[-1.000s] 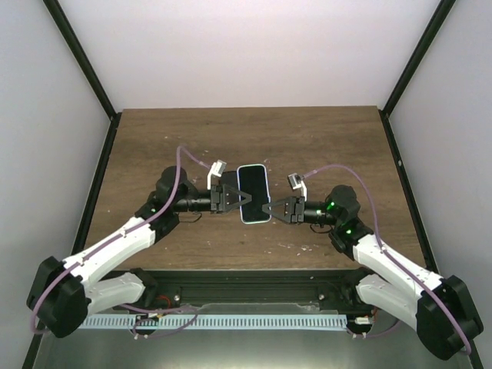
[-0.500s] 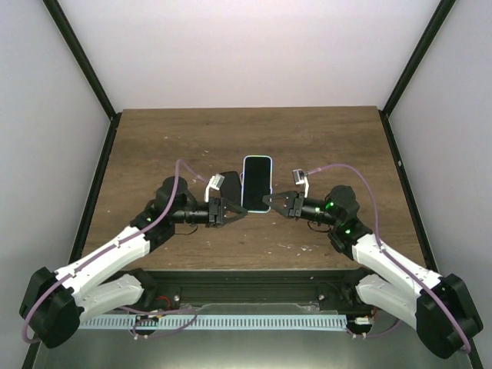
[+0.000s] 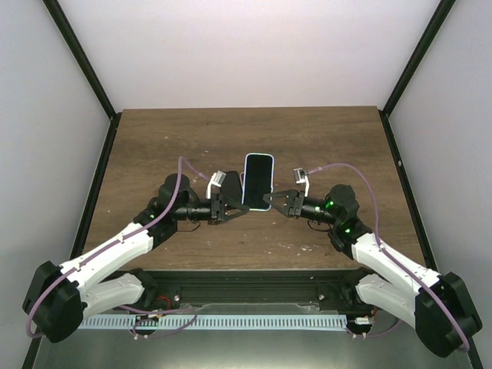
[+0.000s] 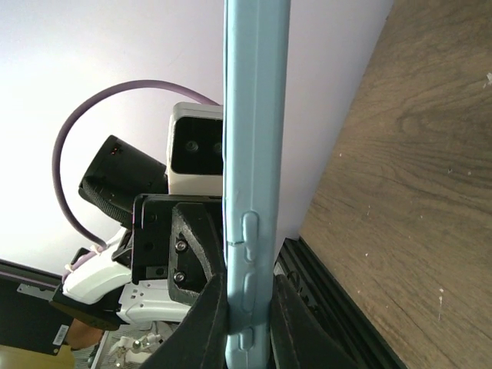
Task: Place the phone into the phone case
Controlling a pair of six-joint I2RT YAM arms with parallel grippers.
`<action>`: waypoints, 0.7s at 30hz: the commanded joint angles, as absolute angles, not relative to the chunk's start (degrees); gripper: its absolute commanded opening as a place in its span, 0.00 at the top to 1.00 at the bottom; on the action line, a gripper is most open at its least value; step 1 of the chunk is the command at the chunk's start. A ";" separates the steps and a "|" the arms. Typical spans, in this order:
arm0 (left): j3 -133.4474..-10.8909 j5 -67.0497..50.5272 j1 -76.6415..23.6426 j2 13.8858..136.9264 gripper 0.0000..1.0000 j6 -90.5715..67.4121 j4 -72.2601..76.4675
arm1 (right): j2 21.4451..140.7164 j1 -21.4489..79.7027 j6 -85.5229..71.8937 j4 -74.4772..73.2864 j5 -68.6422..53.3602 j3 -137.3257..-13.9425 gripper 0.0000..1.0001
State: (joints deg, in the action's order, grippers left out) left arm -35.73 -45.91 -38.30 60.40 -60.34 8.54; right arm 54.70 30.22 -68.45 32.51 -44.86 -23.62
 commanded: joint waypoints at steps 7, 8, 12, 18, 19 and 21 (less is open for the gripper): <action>-38.16 -42.06 -37.35 61.85 1.00 -54.98 0.77 | 54.14 30.57 -64.57 33.86 -45.85 -25.00 0.99; -38.27 -42.14 -37.23 61.95 1.00 -54.89 0.45 | 54.12 30.55 -63.76 33.12 -45.74 -25.27 0.99; -39.11 -42.11 -36.89 61.23 0.78 -53.61 -1.98 | 53.69 30.50 -57.98 25.56 -43.01 -27.48 0.99; -42.44 -36.49 -36.35 57.53 0.39 -46.11 -14.14 | 55.95 27.60 -49.88 14.13 -43.96 -31.54 0.99; -43.07 -35.62 -36.25 57.04 0.32 -44.59 -16.10 | 56.24 26.74 -48.85 13.09 -44.18 -31.65 0.99; -44.29 -33.82 -36.22 56.26 0.18 -41.40 -19.54 | 57.41 24.48 -46.03 9.83 -44.77 -32.41 0.99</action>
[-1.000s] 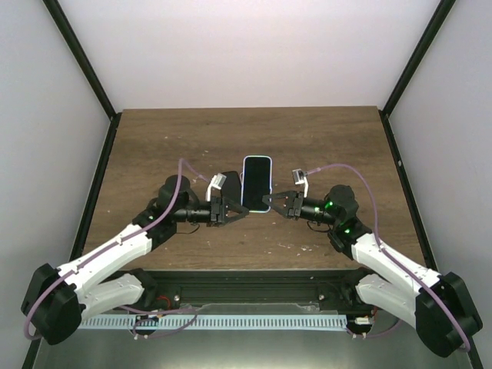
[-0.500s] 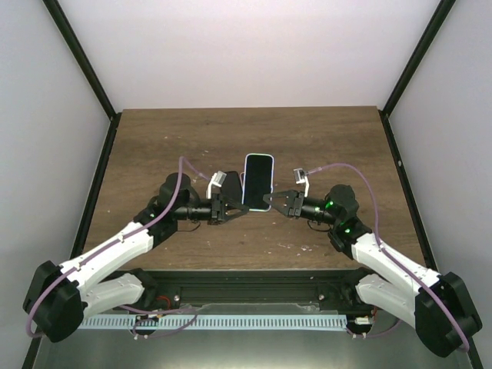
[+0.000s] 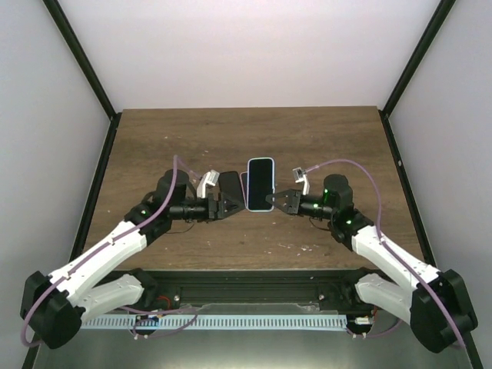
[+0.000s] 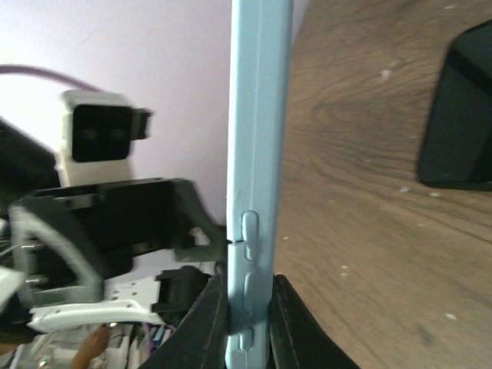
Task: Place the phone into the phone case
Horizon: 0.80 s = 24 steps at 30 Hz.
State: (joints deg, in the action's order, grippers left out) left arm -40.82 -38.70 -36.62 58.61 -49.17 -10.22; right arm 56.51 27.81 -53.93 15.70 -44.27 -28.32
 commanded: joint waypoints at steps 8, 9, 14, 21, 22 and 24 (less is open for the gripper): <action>-48.42 -26.23 -36.22 54.13 0.00 -33.75 -30.02 | 67.15 17.43 -36.40 -0.58 -45.41 -34.59 0.99; -48.38 -25.77 -36.21 53.62 0.00 -33.61 -30.27 | 69.17 16.49 -34.96 -2.33 -45.33 -35.60 0.99; -46.94 -26.05 -36.13 53.00 0.00 -33.74 -29.41 | 78.09 11.35 -30.44 -5.66 -48.08 -38.99 0.99; -46.04 -26.88 -36.12 53.29 0.00 -33.48 -29.00 | 88.90 8.01 -27.51 -5.16 -51.93 -42.92 0.99; -46.17 -26.97 -36.13 53.46 0.00 -33.38 -29.08 | 90.08 7.95 -27.43 -5.00 -51.19 -43.29 0.99; -46.30 -26.86 -36.11 53.66 0.00 -33.38 -29.15 | 92.06 7.60 -27.51 -4.70 -50.02 -43.89 0.99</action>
